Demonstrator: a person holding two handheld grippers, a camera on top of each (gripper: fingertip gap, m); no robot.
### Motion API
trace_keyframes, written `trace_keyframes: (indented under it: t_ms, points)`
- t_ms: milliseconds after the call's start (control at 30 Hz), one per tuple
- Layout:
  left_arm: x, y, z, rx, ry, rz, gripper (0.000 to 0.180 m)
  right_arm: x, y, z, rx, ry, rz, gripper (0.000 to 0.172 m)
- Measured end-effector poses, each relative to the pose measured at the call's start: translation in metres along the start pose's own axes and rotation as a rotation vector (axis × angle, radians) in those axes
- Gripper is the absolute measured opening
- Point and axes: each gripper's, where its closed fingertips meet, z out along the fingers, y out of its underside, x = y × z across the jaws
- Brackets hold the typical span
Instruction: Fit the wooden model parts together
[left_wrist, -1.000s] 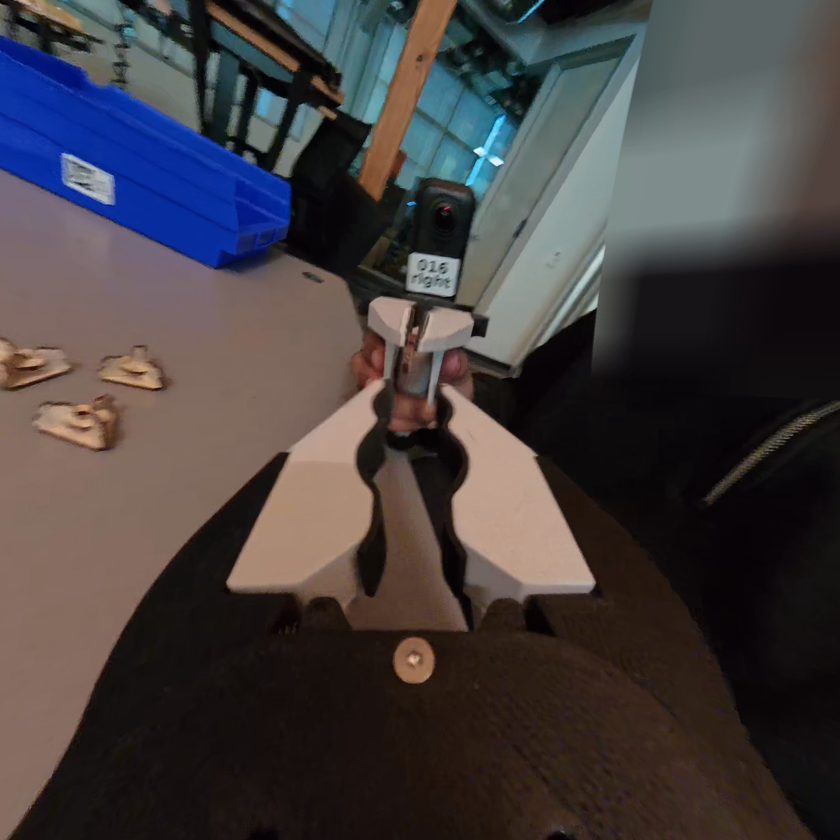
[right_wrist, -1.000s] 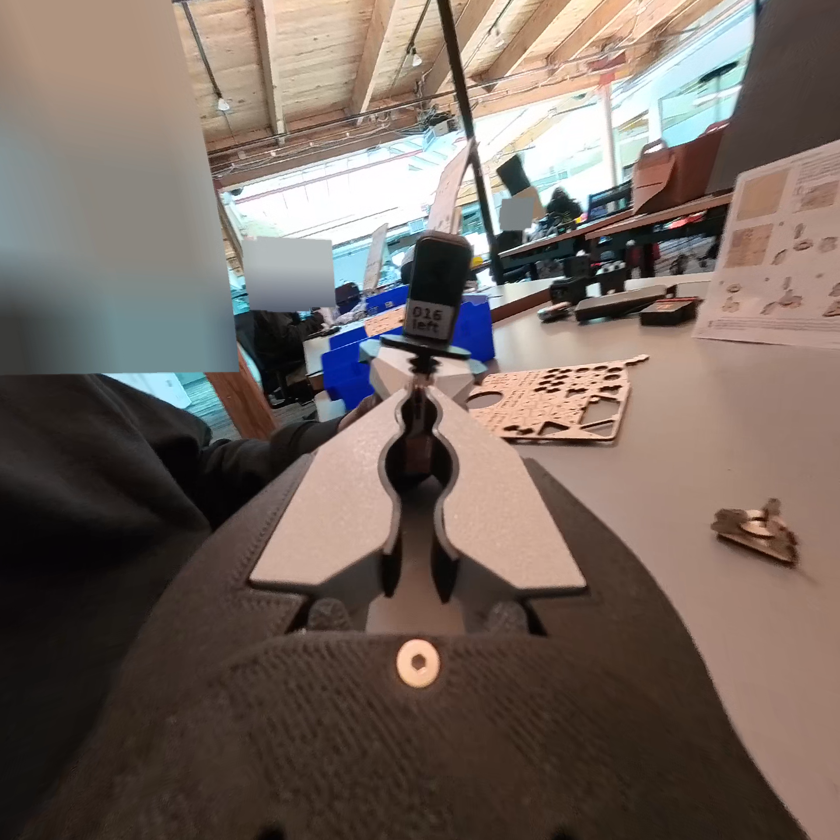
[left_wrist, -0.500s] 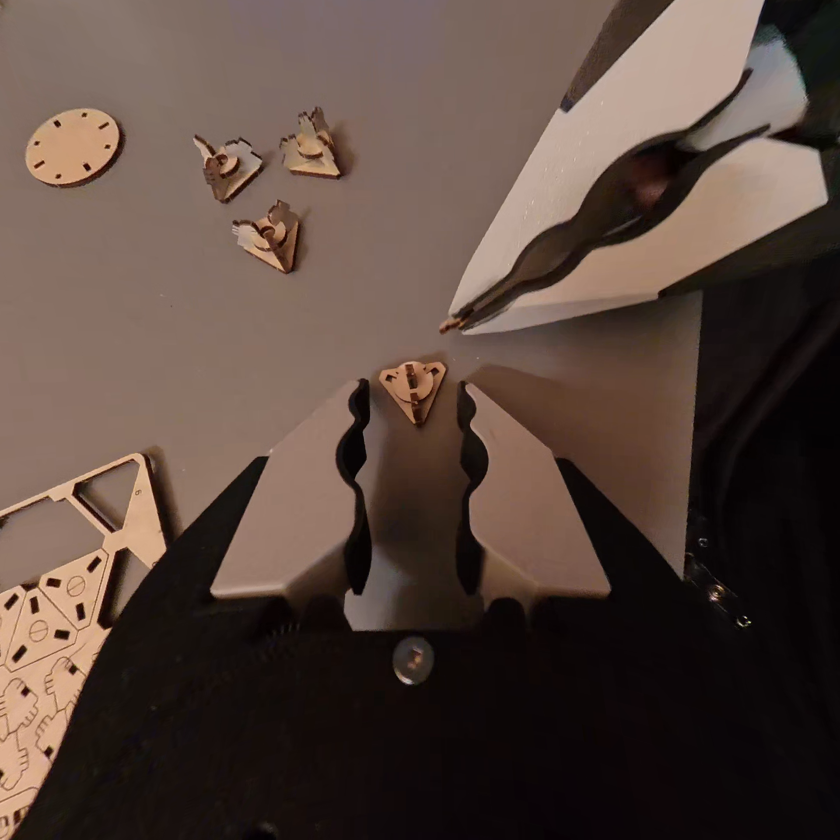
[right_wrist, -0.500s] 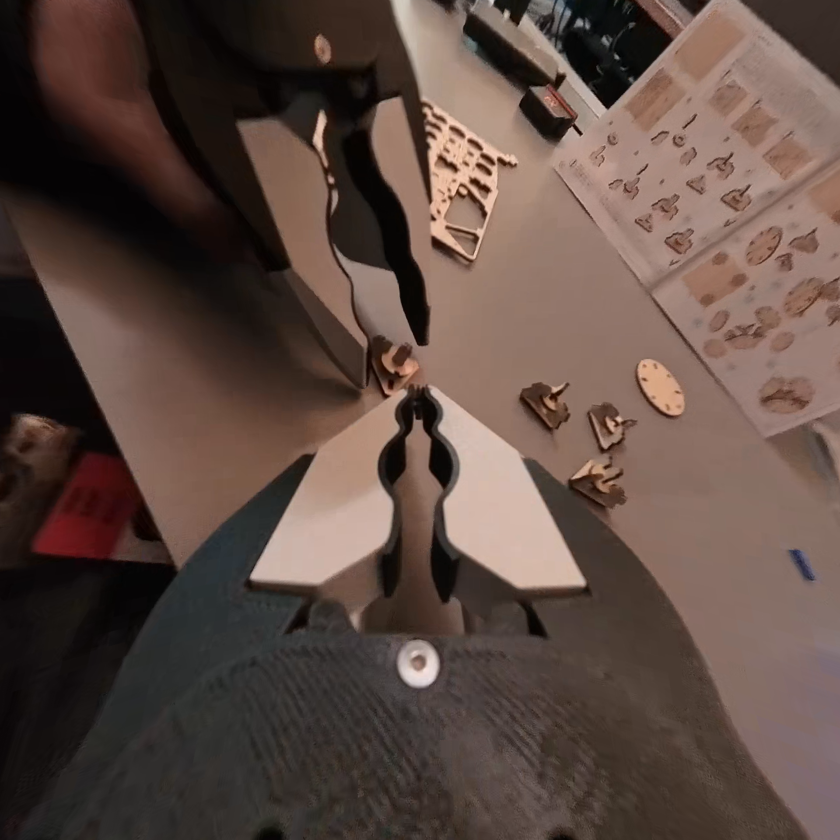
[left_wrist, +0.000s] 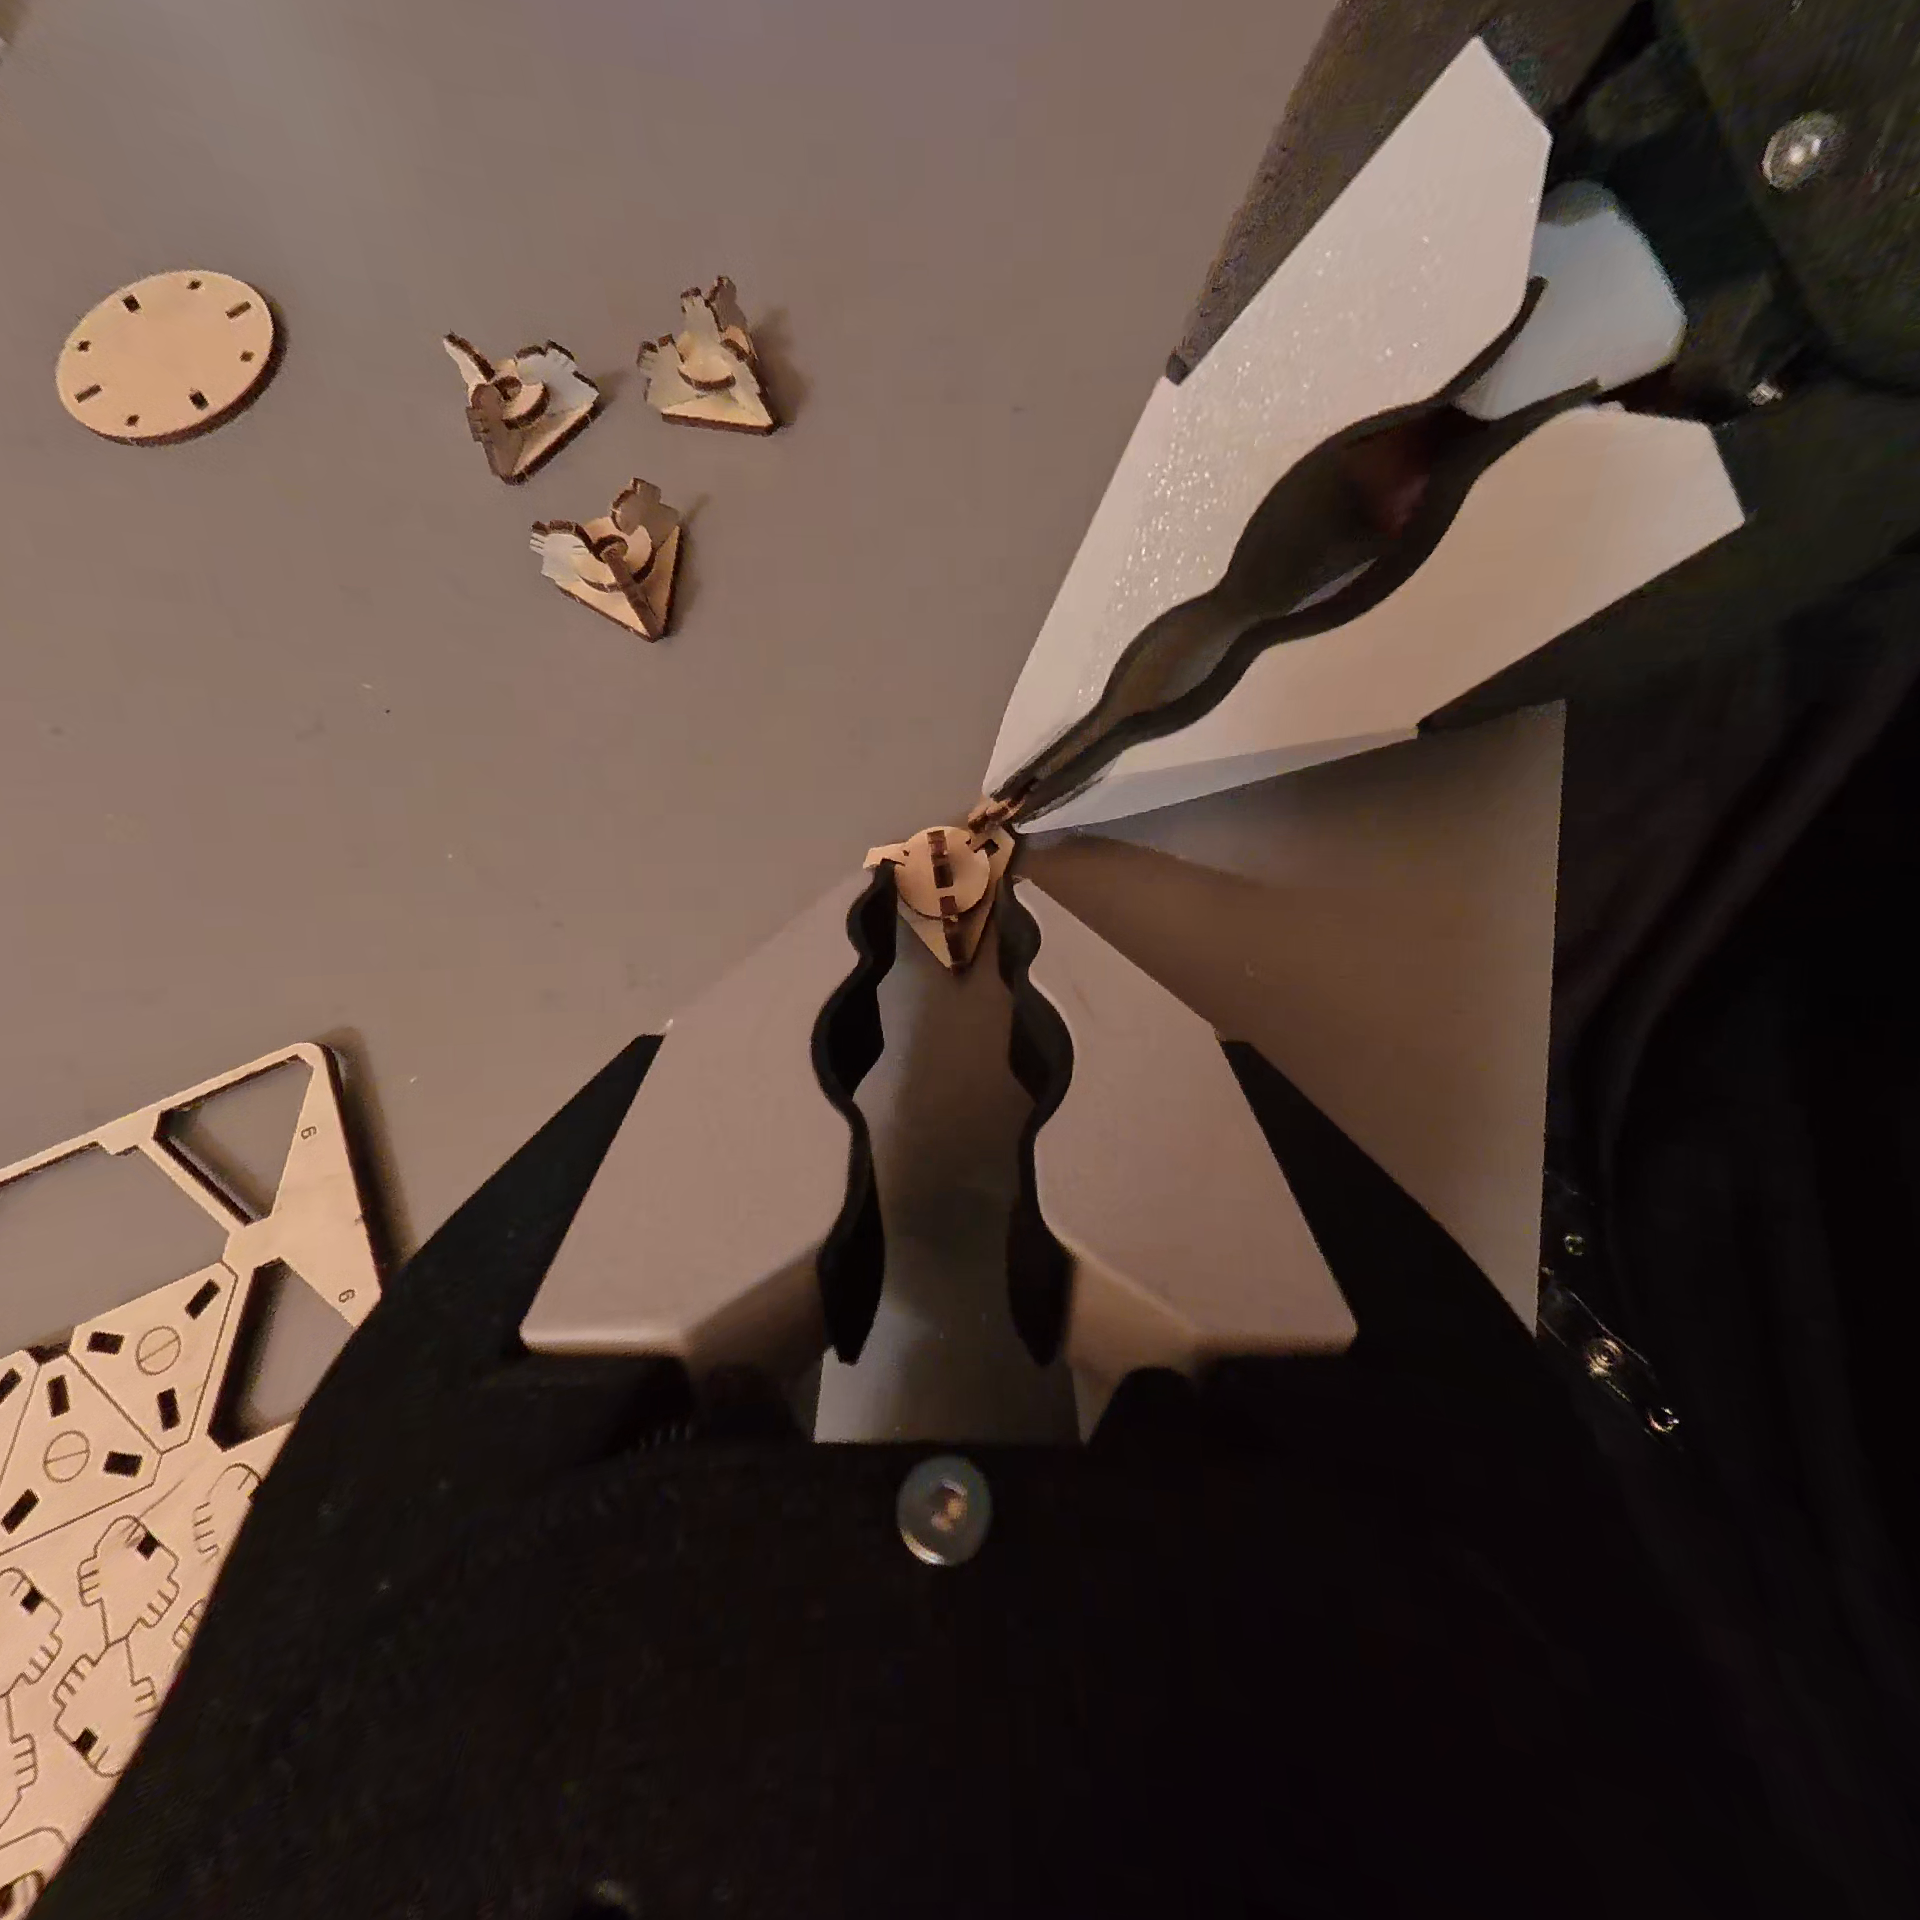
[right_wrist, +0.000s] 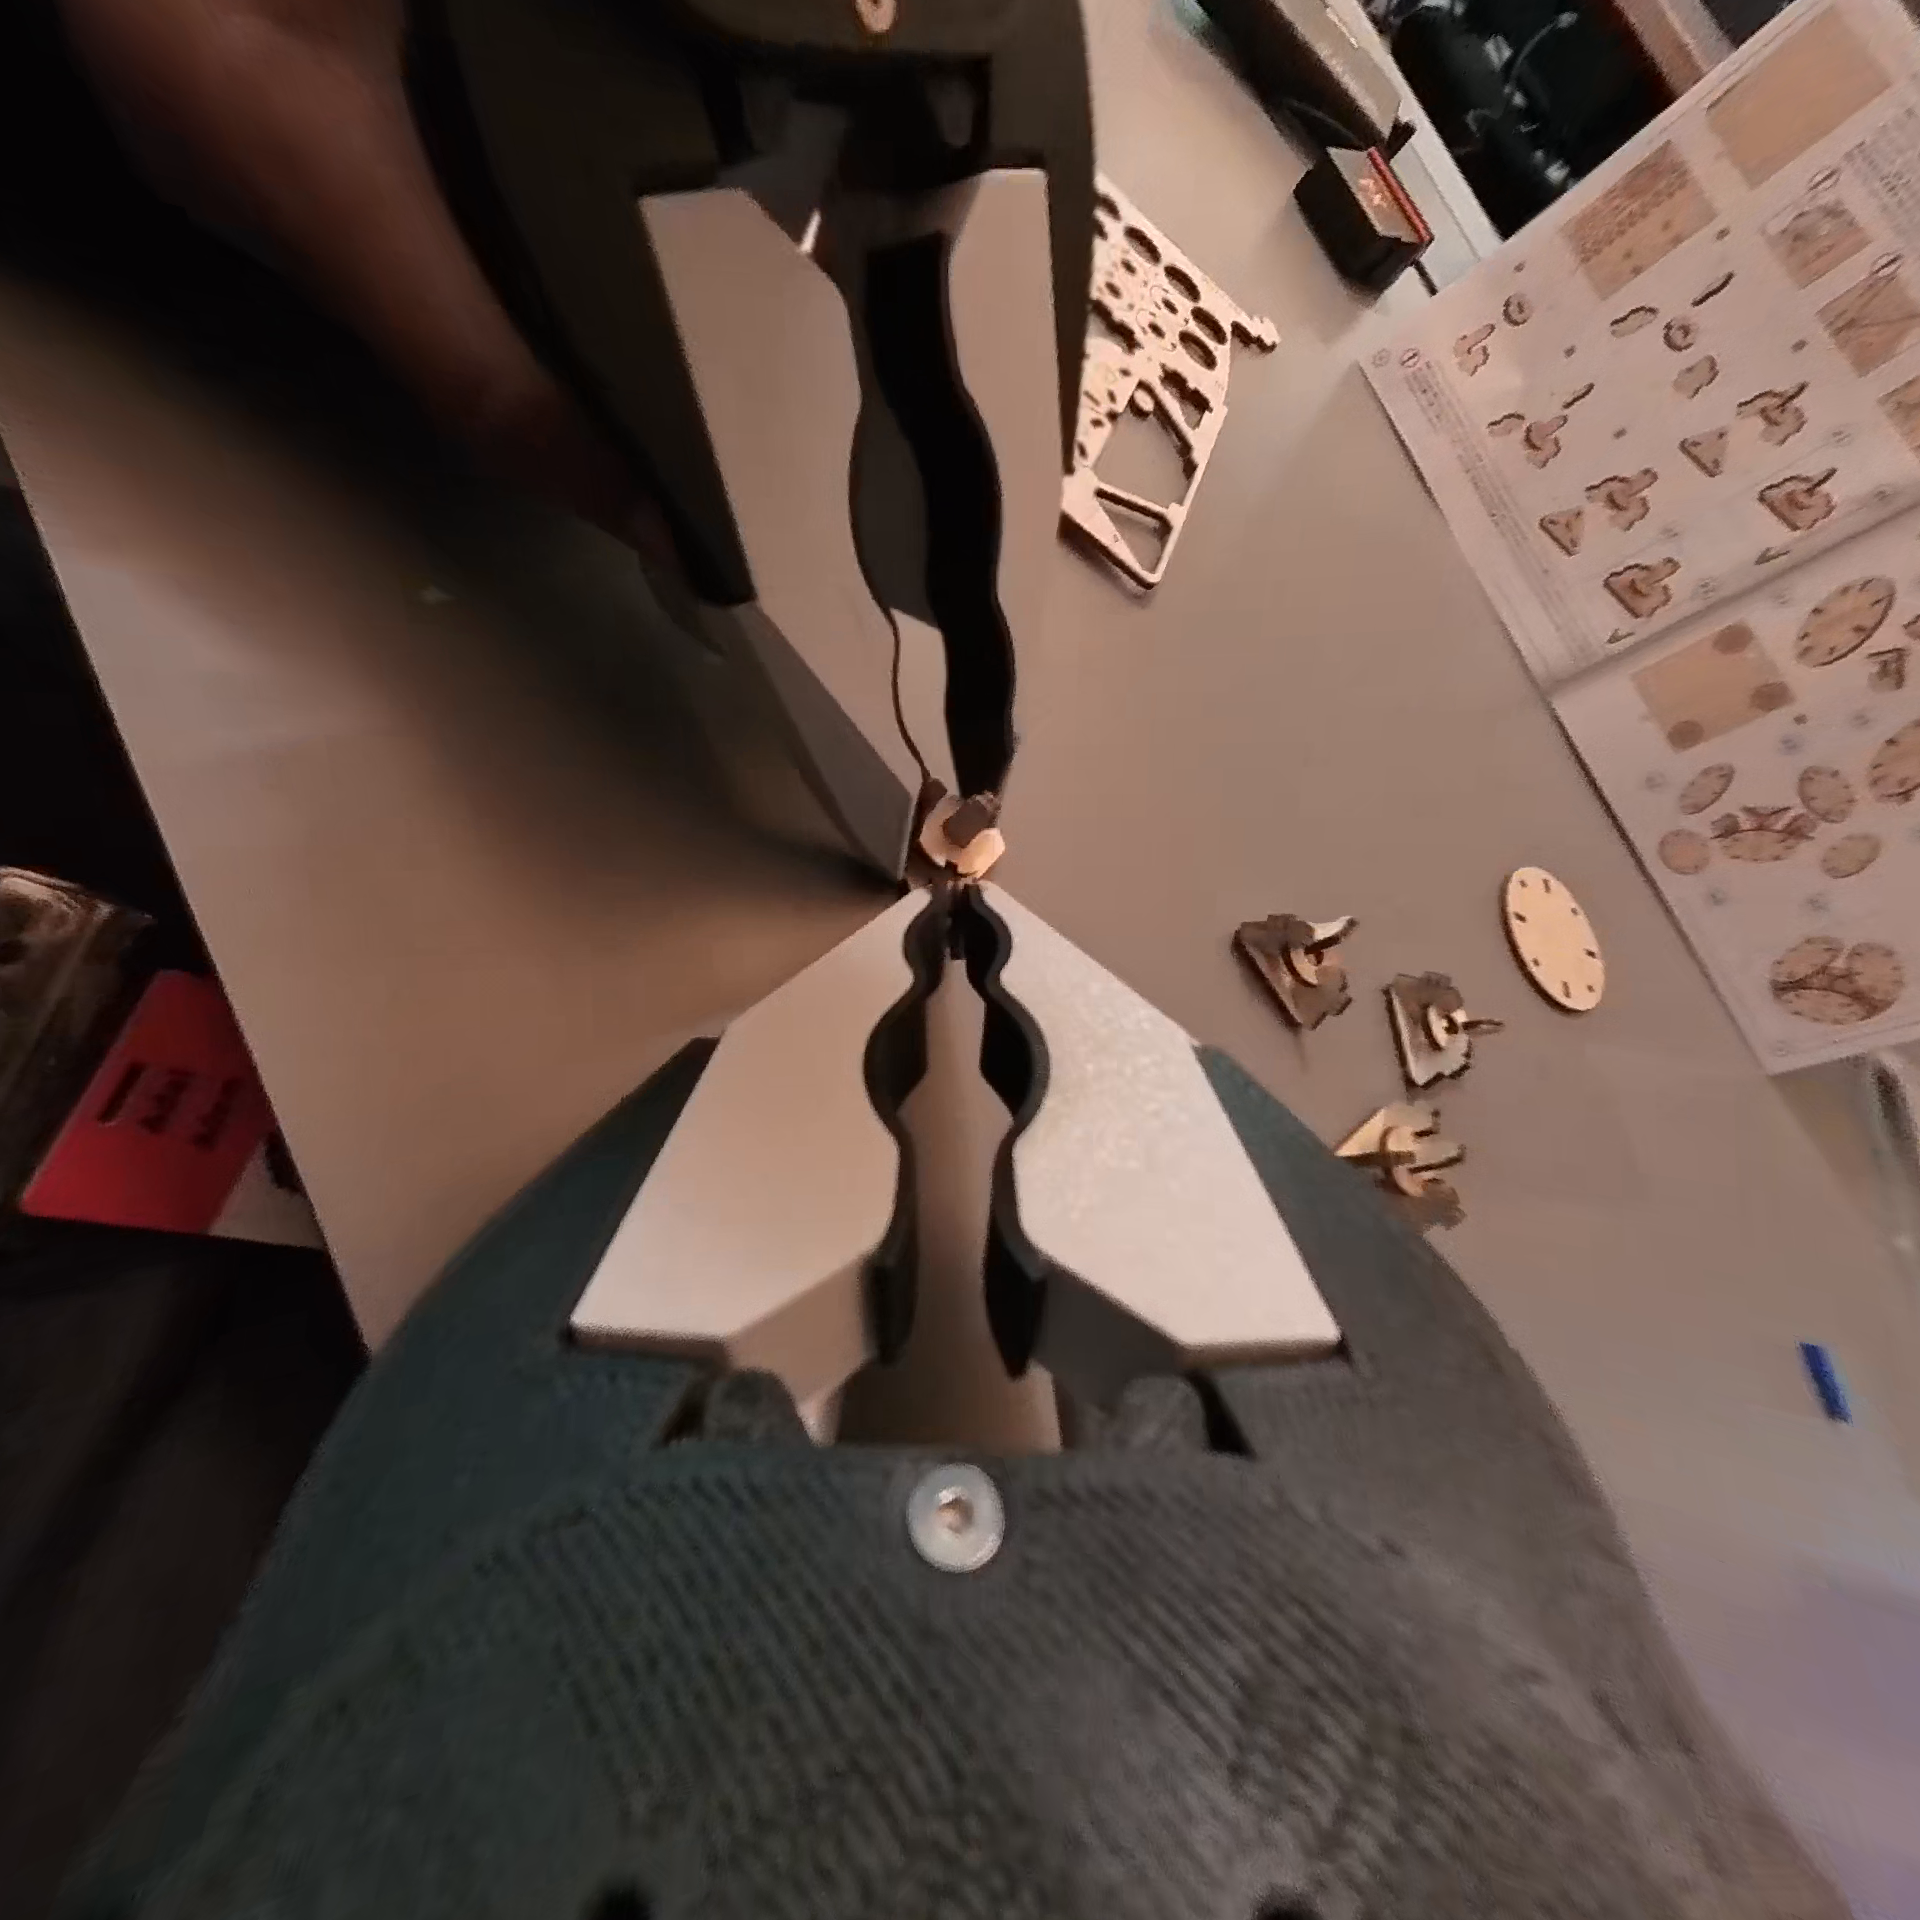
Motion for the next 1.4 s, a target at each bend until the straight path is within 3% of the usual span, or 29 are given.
trace_keyframes:
  t_ms: [267,800,1200,1400]
  points:
    - [0.004,-0.005,-0.003,0.04,0.08,-0.081,0.016,0.006,-0.009,-0.009,0.087,-0.055,0.113,0.001]
    - [0.004,0.001,0.002,-0.01,0.079,-0.086,0.014,-0.004,-0.001,-0.003,0.021,-0.152,0.143,0.002]
    - [0.008,-0.001,-0.002,0.015,0.225,-0.211,0.019,-0.005,0.001,-0.003,0.011,-0.168,0.154,0.002]
    - [0.015,-0.006,-0.011,0.064,0.441,-0.415,0.033,-0.006,0.001,-0.003,0.011,-0.173,0.152,0.001]
